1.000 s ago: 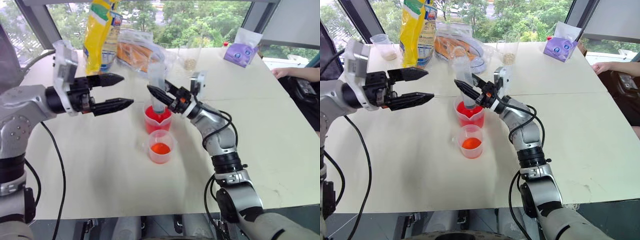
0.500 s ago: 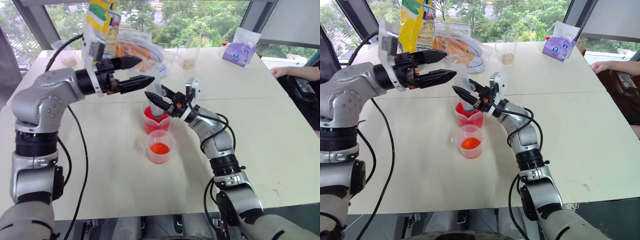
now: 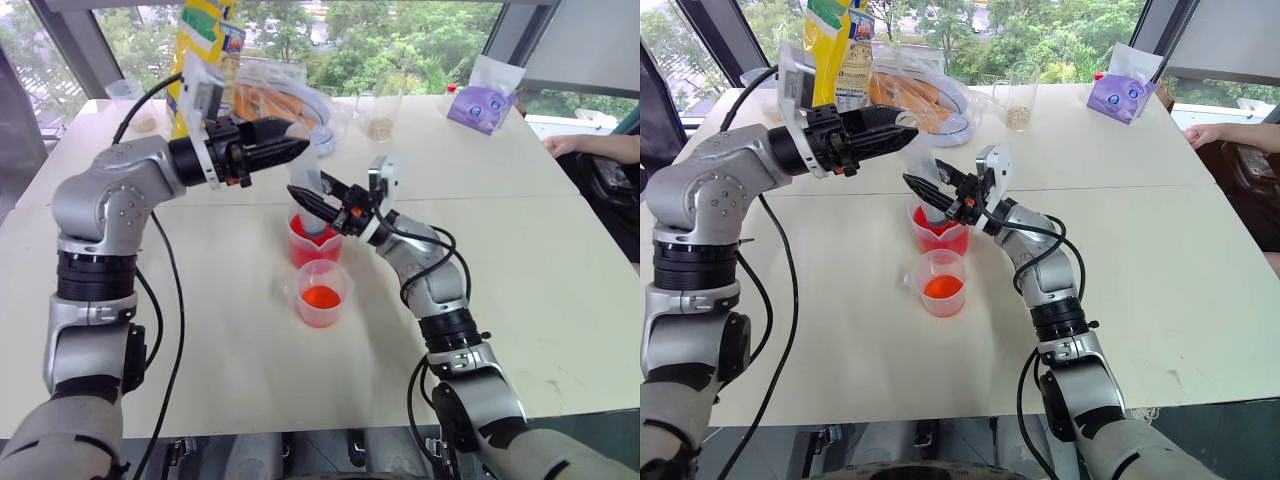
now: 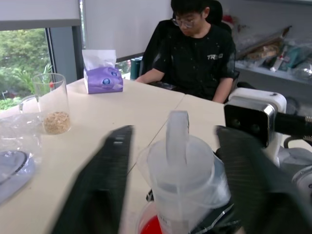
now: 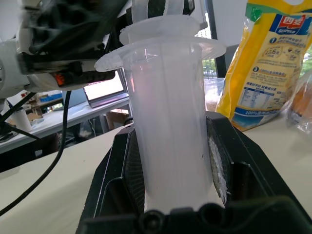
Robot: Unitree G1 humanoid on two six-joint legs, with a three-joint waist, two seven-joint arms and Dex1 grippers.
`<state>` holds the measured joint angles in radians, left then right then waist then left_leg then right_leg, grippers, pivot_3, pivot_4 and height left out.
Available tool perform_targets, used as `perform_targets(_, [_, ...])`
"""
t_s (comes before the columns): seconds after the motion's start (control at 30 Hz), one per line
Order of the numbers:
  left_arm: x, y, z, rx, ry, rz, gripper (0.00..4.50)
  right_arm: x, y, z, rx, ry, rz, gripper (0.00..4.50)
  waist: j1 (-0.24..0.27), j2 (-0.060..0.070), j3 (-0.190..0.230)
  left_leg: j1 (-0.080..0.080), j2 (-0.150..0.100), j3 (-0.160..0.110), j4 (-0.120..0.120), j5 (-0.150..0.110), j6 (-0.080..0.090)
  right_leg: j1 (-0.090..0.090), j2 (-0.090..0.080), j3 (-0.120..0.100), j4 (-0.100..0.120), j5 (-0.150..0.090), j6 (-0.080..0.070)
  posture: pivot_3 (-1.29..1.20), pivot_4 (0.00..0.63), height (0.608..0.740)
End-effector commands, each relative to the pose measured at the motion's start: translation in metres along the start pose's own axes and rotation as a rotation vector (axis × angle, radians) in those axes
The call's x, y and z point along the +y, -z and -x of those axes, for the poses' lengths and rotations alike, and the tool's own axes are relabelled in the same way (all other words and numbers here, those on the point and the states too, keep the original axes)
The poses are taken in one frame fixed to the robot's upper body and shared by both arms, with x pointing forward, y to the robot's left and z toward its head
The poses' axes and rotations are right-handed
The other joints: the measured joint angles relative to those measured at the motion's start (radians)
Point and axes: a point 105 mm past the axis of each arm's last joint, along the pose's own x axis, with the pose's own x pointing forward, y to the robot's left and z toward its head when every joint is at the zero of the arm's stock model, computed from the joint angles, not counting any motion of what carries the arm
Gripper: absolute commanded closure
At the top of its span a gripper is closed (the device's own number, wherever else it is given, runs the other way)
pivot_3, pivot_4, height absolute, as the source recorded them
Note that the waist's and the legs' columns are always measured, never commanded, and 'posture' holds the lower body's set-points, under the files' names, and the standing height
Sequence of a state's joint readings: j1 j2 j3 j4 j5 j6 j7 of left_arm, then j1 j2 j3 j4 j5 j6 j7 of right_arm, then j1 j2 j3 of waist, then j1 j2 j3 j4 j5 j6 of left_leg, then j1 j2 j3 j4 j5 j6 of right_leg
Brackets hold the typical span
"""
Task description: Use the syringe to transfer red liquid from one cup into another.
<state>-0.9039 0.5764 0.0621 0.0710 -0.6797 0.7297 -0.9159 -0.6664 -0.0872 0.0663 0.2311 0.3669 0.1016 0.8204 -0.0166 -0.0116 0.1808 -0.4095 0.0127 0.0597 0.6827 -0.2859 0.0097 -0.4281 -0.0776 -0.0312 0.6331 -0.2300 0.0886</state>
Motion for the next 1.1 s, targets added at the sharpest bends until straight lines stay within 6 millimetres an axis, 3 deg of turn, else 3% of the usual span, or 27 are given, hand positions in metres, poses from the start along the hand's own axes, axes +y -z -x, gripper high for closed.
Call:
perform_targets(0.03, [-0.004, -0.016, -0.001, -0.041, 0.016, -0.05, 4.31, 0.004, -0.012, -0.003, -0.039, -0.024, 0.037, 3.11, 0.0, 0.0, 0.0, 0.0, 0.0, 0.0, 0.0, 0.0, 0.0, 0.0, 0.0, 0.0, 0.0, 0.0, 0.0, 0.0, 0.15, 0.74])
perform_targets(0.17, [-0.005, -0.013, -0.003, -0.023, 0.025, -0.063, 4.42, 0.004, -0.011, -0.003, -0.035, -0.023, 0.034, 3.11, 0.0, 0.0, 0.0, 0.0, 0.0, 0.0, 0.0, 0.0, 0.0, 0.0, 0.0, 0.0, 0.0, 0.0, 0.0, 0.0, 0.15, 0.74])
perform_targets(0.6, [0.008, -0.044, -0.006, -0.089, -0.024, -0.15, 4.42, 0.003, 0.007, 0.001, 0.024, -0.027, -0.018, 3.11, 0.002, 0.0, 0.0, 0.0, 0.0, 0.0, 0.0, 0.0, 0.0, 0.0, 0.0, 0.0, 0.0, 0.0, 0.0, 0.0, 0.15, 0.74])
perform_targets(1.1, [0.013, -0.063, -0.004, -0.123, -0.052, -0.198, 4.42, 0.003, 0.02, 0.007, 0.063, -0.033, -0.039, 3.11, 0.0, 0.0, 0.0, 0.0, 0.0, 0.0, 0.0, 0.0, 0.0, 0.0, 0.0, 0.0, 0.0, 0.0, 0.0, 0.0, 0.15, 0.74])
